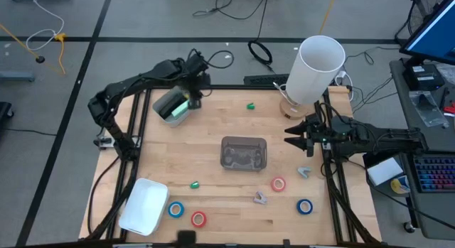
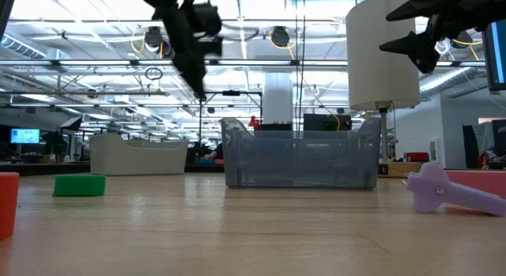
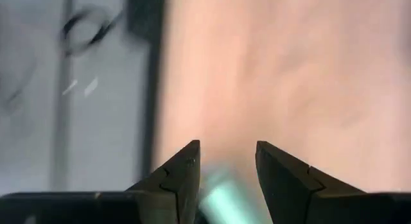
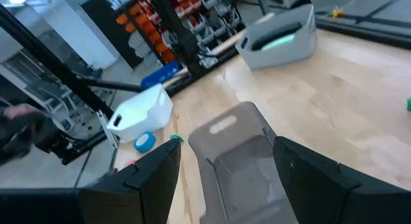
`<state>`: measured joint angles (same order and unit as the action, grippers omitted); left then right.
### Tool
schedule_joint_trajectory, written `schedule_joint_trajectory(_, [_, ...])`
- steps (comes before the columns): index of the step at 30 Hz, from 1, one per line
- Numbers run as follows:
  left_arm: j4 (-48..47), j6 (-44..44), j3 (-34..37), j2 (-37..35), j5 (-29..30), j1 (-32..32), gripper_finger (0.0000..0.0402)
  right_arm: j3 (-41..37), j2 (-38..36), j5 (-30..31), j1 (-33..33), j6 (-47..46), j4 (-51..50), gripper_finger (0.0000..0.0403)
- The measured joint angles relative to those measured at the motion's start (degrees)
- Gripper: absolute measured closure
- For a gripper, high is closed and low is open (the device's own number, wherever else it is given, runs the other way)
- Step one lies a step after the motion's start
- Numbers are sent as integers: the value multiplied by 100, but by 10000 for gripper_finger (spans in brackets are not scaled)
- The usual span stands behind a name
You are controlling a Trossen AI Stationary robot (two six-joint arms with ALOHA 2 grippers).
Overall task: Pick and place Stapler, Stapler remover, tape
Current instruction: Put the top green stapler into the gray bin
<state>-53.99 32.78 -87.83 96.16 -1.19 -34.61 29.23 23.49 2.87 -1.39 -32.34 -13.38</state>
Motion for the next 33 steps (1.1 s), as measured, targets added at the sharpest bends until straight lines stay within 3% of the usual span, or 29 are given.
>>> schedule_joint_trajectory(2, [353,-242,-57,-2,-681,130,250,-2,12,0,0,4,191,161])
schedule_joint_trajectory(4, [818,-389,-57,-2,-973,257,250,0,22,2,0,37,413,161])
schedule_joint_trajectory(10, [2665,-416,-57,151,-757,665,250,0,20,2,0,52,635,161])
schedule_joint_trajectory(16, [4216,-141,-61,801,-935,927,250,0,20,2,-1,19,635,161])
schedule_joint_trajectory(25, [4280,-751,-51,1584,-881,962,250,0,20,2,0,-38,652,161])
schedule_joint_trajectory(28, [4113,-1201,-51,1478,-852,956,250,0,45,52,0,-181,703,161])
schedule_joint_trajectory(33, [3023,-1620,-57,816,-638,856,250,0,324,787,-2,-703,1158,161])
